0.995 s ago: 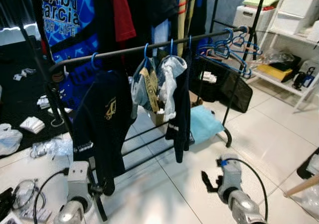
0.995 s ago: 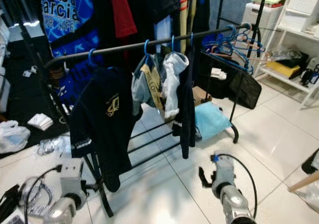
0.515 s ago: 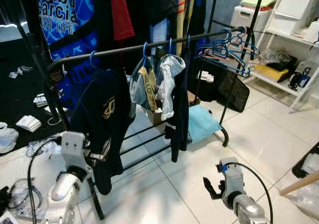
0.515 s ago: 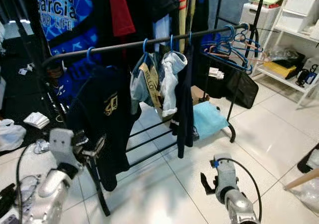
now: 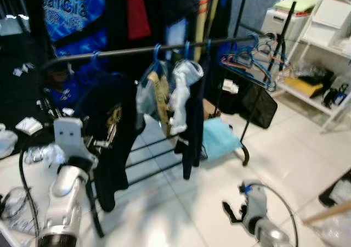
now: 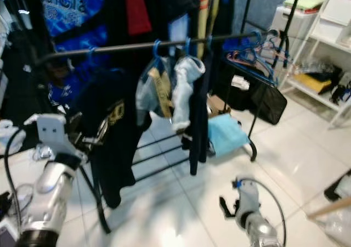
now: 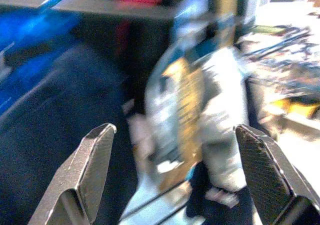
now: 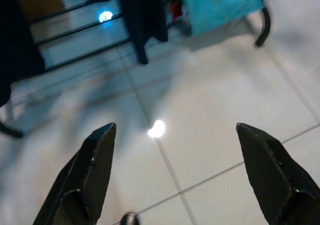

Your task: Hang hanger

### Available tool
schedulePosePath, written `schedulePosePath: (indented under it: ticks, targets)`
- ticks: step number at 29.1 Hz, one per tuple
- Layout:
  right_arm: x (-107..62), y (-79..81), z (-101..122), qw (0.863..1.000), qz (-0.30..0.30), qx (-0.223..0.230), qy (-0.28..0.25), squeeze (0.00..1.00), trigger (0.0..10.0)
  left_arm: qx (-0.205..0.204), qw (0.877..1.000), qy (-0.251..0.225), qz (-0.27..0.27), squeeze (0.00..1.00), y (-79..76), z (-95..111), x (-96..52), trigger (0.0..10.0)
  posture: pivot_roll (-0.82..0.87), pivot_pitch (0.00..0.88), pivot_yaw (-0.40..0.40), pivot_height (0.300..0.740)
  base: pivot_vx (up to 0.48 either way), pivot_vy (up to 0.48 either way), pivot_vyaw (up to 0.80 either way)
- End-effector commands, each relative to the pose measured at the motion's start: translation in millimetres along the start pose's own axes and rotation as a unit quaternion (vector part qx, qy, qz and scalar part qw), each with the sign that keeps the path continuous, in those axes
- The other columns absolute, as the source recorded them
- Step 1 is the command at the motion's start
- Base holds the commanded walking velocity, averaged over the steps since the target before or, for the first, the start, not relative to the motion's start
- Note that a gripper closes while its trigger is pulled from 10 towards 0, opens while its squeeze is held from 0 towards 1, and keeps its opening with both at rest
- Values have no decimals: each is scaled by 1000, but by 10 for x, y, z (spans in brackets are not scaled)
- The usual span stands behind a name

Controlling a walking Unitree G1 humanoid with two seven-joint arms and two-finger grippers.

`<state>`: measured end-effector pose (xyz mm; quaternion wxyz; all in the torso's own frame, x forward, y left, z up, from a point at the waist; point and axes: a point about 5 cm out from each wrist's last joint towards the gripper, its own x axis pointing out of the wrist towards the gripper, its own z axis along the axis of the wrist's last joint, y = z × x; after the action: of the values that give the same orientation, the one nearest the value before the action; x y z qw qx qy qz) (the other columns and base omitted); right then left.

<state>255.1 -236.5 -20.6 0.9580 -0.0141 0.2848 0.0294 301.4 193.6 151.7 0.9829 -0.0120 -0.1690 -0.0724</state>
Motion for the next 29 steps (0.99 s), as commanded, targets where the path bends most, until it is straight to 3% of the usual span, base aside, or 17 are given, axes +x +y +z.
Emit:
schedulePosePath:
  ticks: [1, 9, 25, 29]
  targets:
    - [9, 69, -27, 1000, 11, 4, 2, 0, 10000, 10, 1000, 11, 8, 0, 39, 6, -36, 10000, 11, 0, -43, 740, 375, 0, 0]
    - [55, 112, 91, 1000, 26, -11, -13, 0, 10000, 14, 1000, 5, 5, 0, -27, 170, 11, 10000, 7, 0, -42, 740, 412, 0, 0]
    - [51, 79, 77, 999, 16, -27, -2, 0, 10000, 29, 999, -11, 12, 0, 7, 323, 58, 10000, 12, 0, -43, 740, 398, 0, 0]
    - [43, 66, 60, 999, 14, -28, 2, 0, 10000, 34, 999, -6, 6, 0, 33, 365, 48, 10000, 3, 0, -38, 740, 0, 0, 0]
